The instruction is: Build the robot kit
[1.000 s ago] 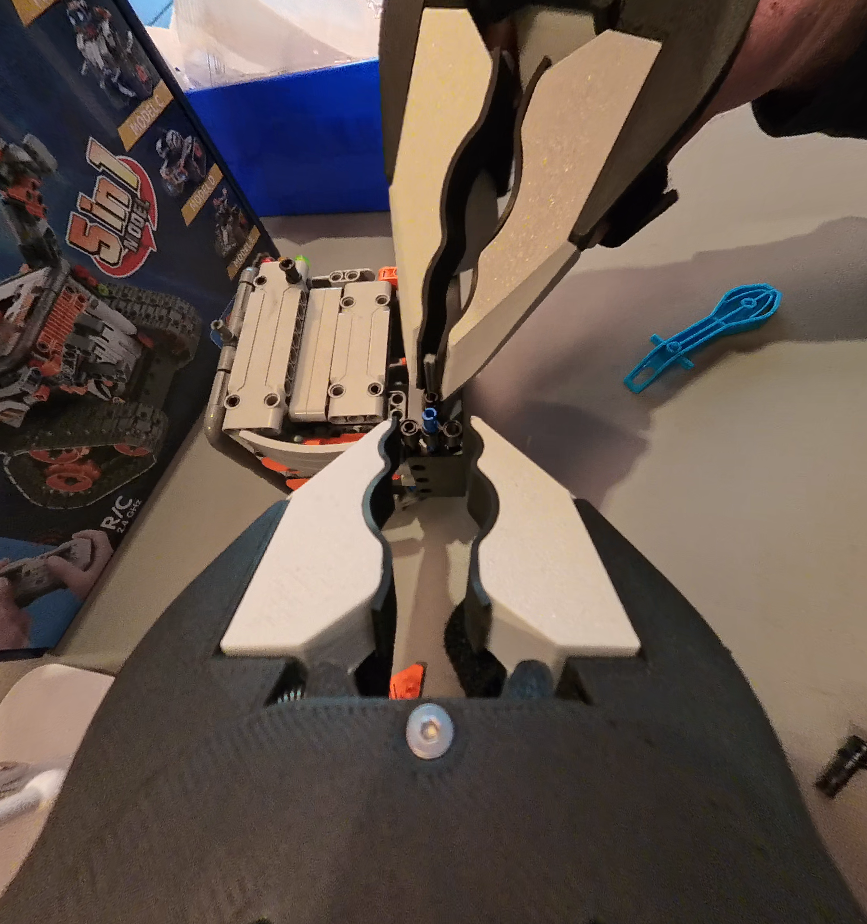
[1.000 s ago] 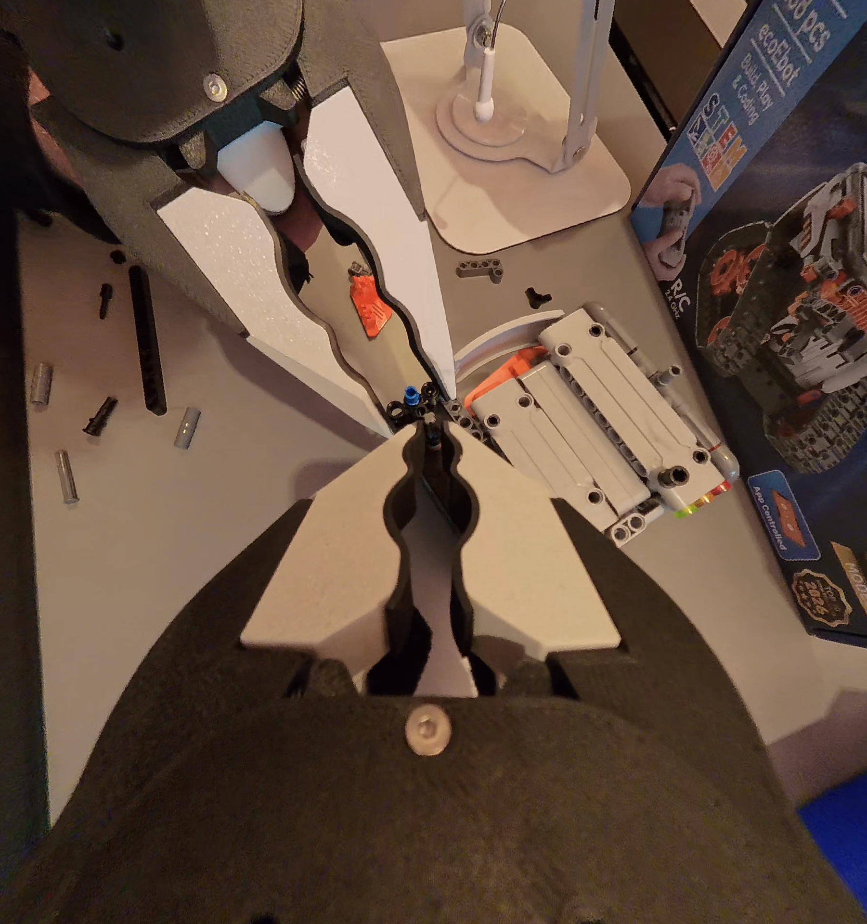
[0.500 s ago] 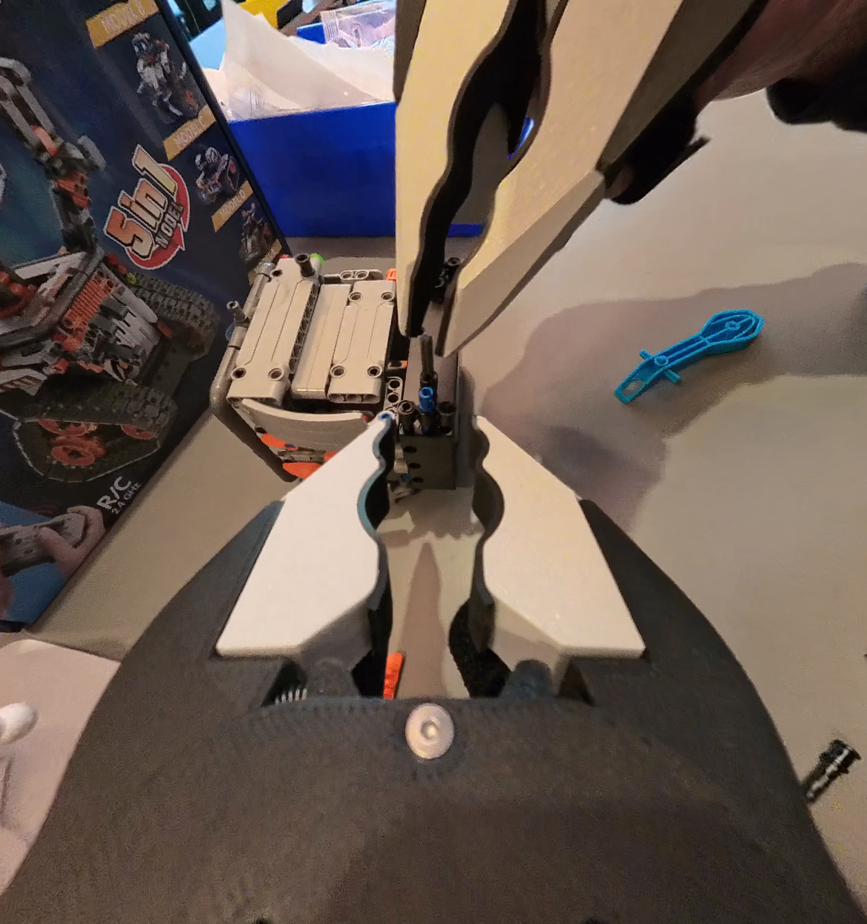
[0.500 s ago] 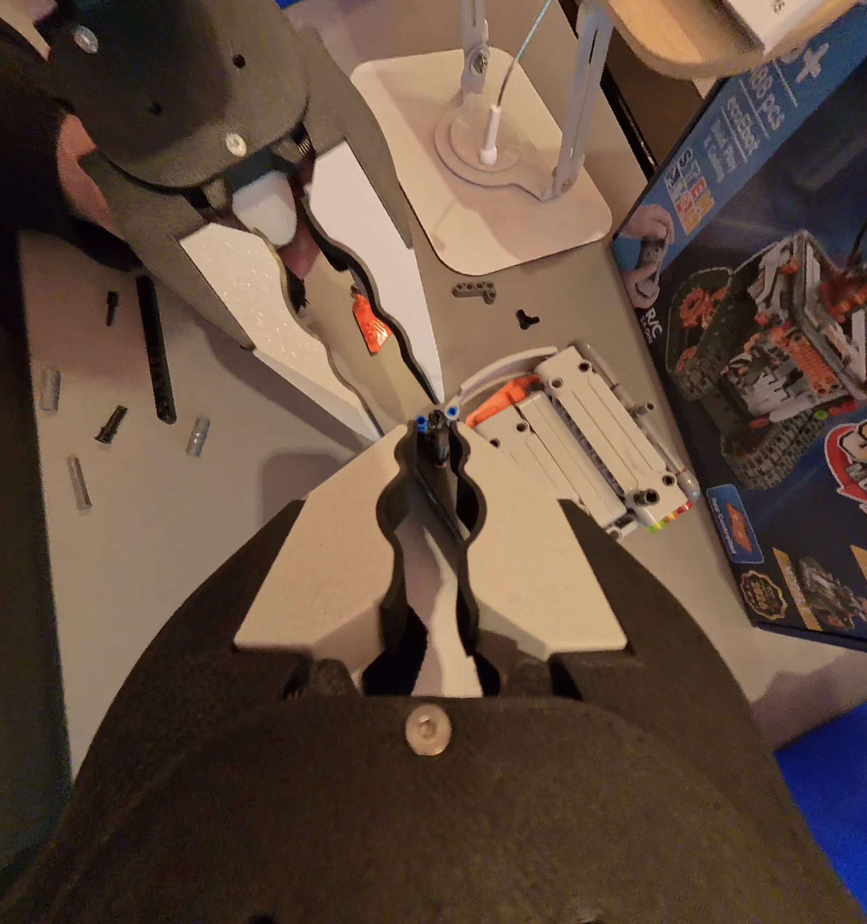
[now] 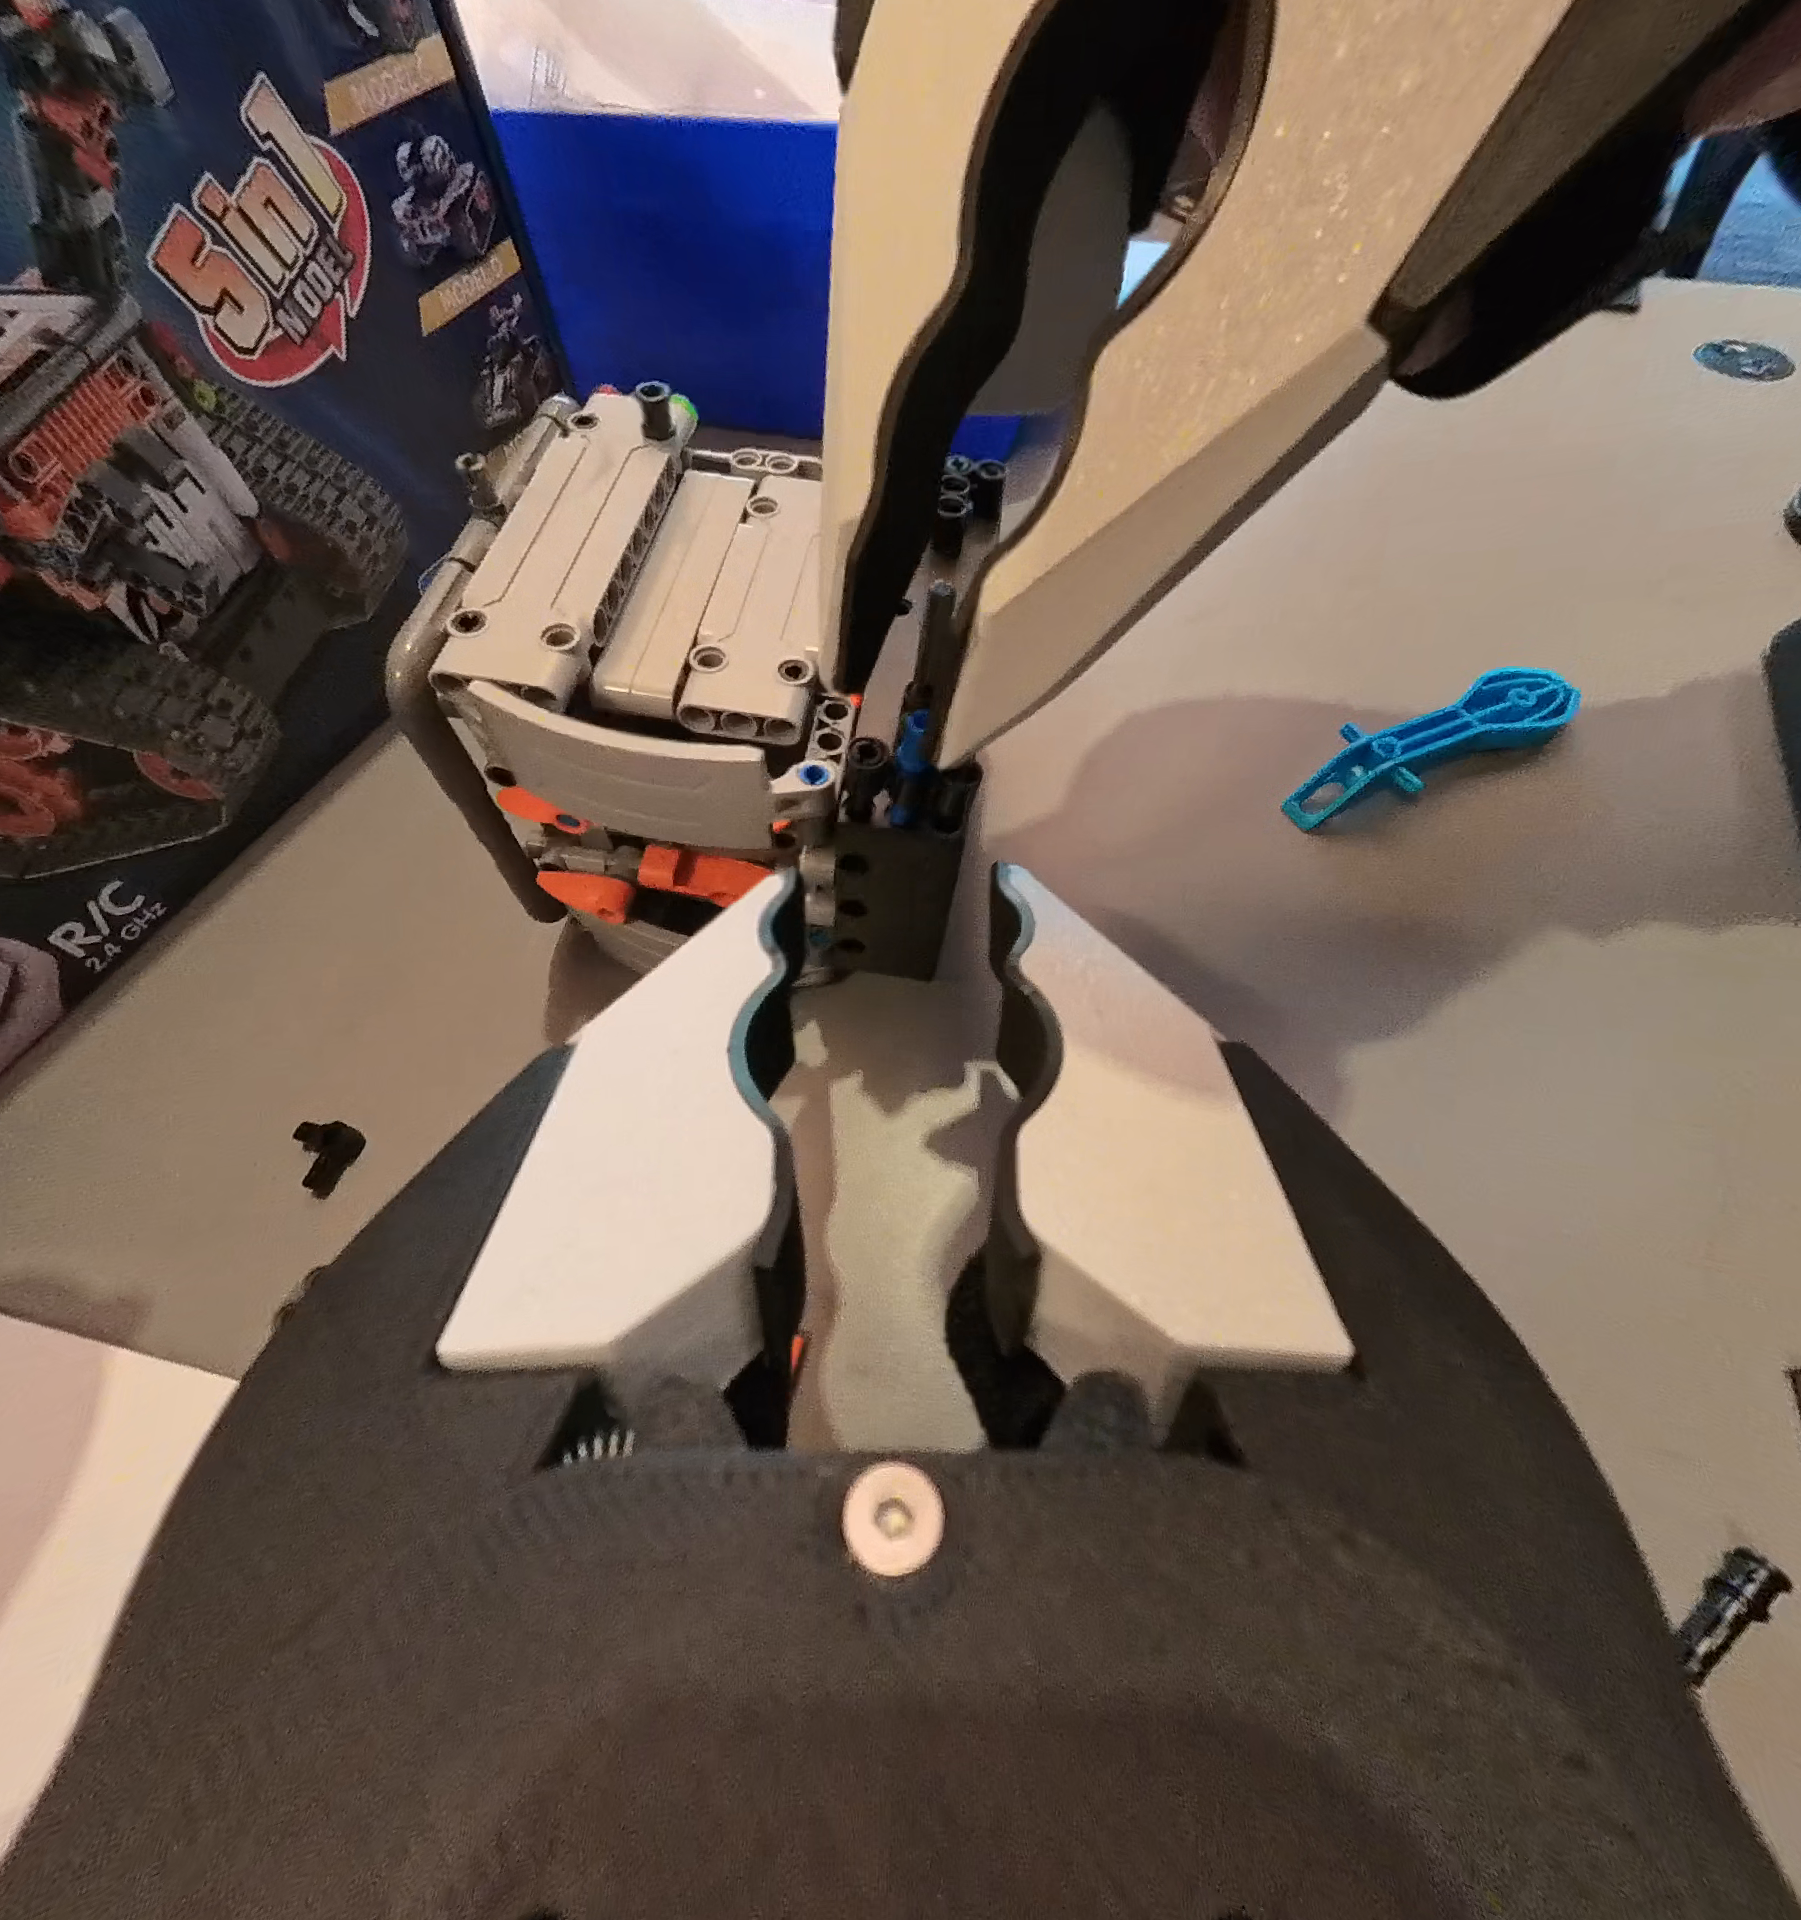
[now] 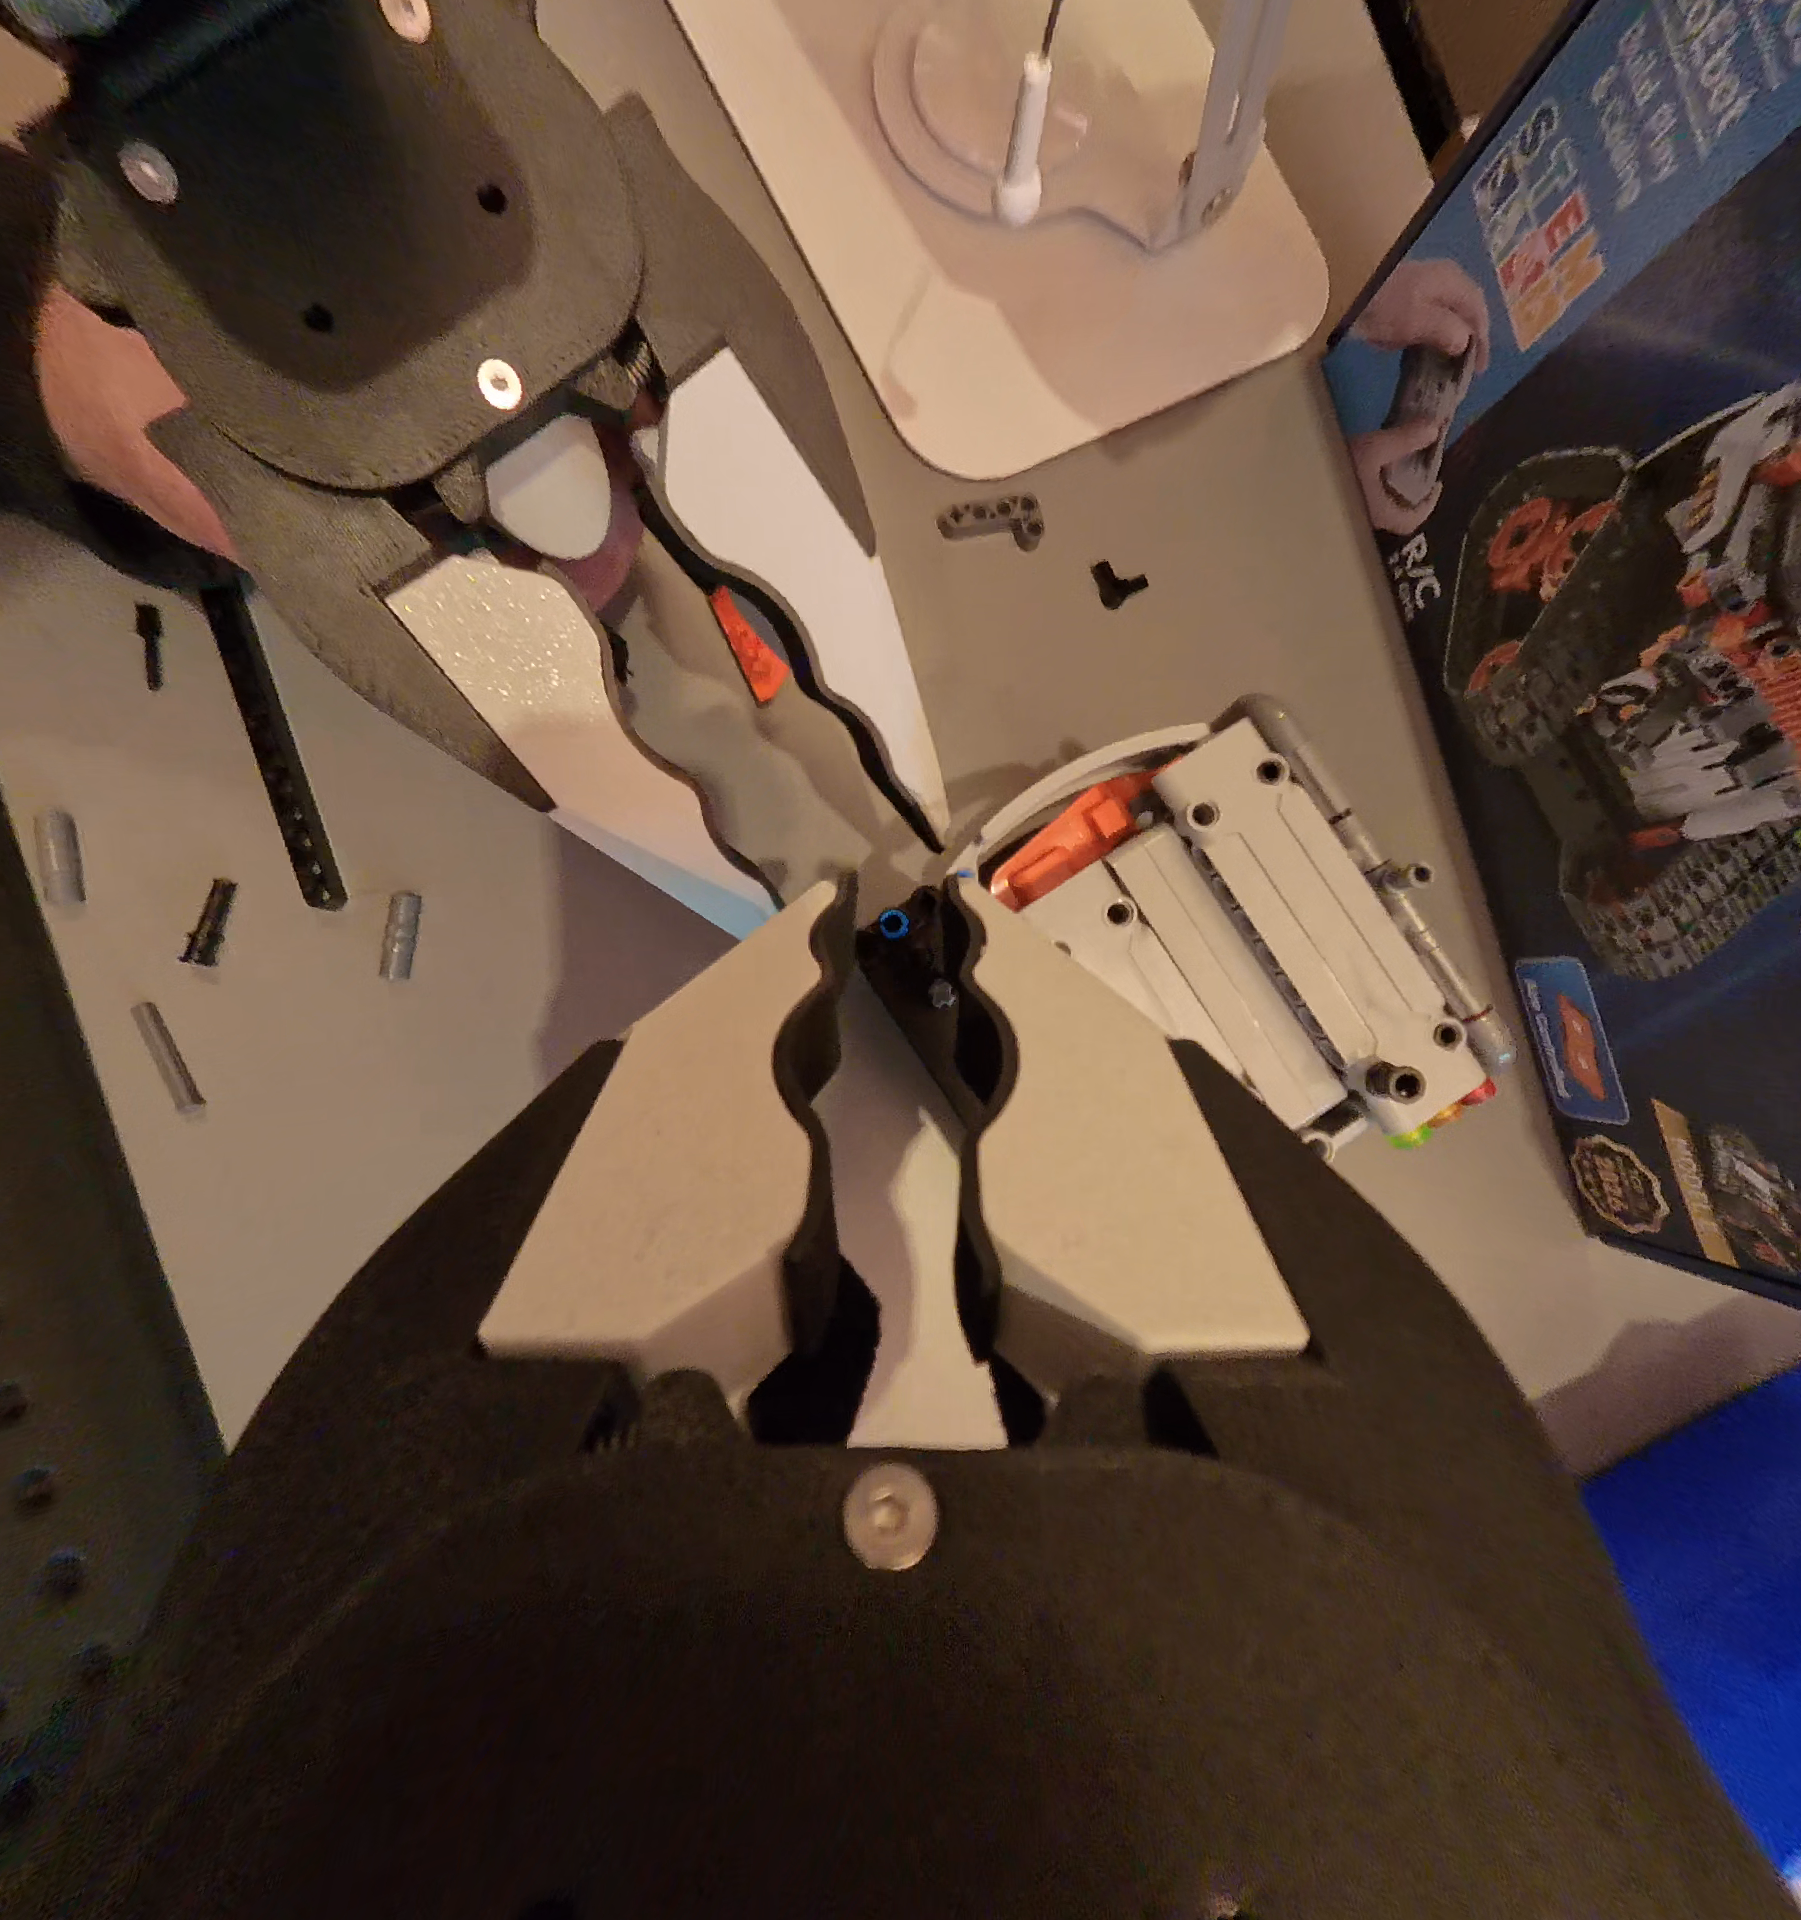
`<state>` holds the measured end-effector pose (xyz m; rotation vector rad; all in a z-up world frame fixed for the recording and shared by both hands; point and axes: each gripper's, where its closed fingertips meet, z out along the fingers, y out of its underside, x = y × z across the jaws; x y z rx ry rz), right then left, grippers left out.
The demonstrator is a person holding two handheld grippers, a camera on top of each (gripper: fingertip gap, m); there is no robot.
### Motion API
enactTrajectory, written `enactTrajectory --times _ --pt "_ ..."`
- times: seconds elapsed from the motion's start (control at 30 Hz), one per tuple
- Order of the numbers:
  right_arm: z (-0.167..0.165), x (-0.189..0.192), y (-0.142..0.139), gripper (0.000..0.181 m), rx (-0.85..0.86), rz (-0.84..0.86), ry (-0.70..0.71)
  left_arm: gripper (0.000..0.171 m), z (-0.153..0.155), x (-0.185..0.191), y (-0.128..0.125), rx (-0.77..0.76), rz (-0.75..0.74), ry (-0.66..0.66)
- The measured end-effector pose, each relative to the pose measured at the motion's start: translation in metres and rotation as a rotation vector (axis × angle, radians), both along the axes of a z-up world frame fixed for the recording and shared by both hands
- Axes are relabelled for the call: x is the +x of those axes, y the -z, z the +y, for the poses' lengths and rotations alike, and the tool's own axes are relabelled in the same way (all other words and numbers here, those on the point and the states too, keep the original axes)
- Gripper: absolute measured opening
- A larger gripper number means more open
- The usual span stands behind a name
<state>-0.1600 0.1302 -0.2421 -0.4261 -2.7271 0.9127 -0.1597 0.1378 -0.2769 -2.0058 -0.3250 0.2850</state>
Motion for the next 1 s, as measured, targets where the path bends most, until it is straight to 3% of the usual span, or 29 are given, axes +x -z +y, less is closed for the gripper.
enactTrajectory --times 0.17,0.37,1.0 --pt "0.006 -0.002 0.012 0.011 0.098 -0.006 0.041 0.046 0.007 -0.004 0.010 -0.005 -0.051 0.014" --pt "0.013 -0.004 0.016 0.010 0.140 -0.034 0.109 0.034 0.019 -0.008 0.011 -0.016 -0.048 0.039" --pt "0.024 -0.002 0.019 0.008 0.266 -0.057 0.248 0.032 0.027 -0.008 0.012 -0.026 -0.013 0.046"
